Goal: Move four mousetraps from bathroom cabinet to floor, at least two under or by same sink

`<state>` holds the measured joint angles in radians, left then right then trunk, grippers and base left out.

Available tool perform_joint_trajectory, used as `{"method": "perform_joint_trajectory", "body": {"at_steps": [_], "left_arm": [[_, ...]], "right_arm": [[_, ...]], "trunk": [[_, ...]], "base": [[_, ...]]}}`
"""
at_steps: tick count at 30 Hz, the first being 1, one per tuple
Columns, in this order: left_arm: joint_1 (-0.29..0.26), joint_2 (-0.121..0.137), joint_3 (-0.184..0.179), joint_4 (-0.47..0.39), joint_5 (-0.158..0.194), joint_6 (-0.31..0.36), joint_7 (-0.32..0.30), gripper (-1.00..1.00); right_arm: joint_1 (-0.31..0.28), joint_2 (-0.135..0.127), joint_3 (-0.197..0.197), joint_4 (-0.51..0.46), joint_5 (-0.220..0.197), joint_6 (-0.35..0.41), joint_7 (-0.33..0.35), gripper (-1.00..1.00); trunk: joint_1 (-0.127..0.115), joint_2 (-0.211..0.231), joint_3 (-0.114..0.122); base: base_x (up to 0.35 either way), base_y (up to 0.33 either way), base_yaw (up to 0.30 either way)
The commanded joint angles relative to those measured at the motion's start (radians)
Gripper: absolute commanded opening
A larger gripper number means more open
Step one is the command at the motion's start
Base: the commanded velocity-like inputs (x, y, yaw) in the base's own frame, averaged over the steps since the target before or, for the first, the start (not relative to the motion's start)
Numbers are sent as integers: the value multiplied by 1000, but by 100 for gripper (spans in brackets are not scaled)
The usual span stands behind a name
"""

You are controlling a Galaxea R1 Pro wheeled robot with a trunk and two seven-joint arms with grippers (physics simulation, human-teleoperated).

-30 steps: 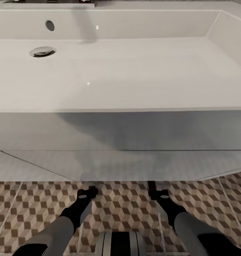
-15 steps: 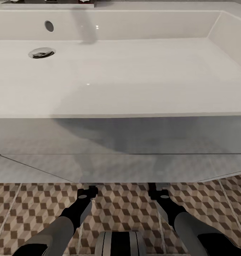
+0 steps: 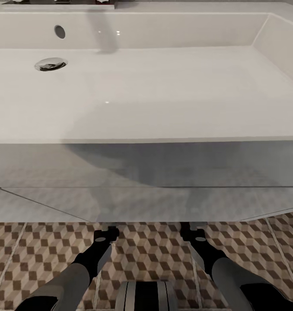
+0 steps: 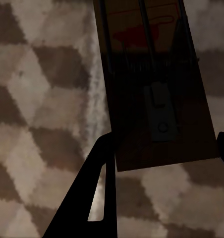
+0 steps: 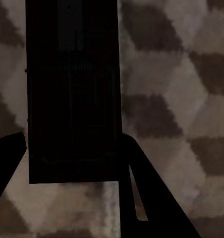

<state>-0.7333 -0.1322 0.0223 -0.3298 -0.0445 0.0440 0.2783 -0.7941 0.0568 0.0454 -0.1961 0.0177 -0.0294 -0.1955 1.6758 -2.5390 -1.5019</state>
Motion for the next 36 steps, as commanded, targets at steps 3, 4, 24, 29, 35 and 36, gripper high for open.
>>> {"method": "perform_joint_trajectory", "body": {"at_steps": [3,4,24,29,35,36], "left_arm": [[0,-1,1,-1,-6,5,2,-100],[0,-1,1,-1,-6,5,2,-100],[0,-1,1,0,-6,4,2,-100],[0,-1,0,0,-6,4,2,-100],[0,-1,0,0,-6,4,1,-100],[0,-1,-1,0,-6,4,1,-100]], "right_arm": [[-1,-1,4,1,1,0,-5,-100],[-1,-1,3,1,1,0,-5,-100],[-1,-7,-2,0,-1,7,-5,-100],[-1,-9,-2,-1,-3,3,-5,-100],[-1,-7,-3,-2,-49,-2,-5,-100],[-1,-7,-3,-2,-56,-3,-5,-100]], "trunk": [[0,0,-1],[0,0,-1],[0,0,-1],[0,0,-1],[0,0,-1],[0,0,-1]], "base": [[0,0,0],[0,0,0],[0,0,0],[0,0,0],[0,0,0],[0,0,0]]}}
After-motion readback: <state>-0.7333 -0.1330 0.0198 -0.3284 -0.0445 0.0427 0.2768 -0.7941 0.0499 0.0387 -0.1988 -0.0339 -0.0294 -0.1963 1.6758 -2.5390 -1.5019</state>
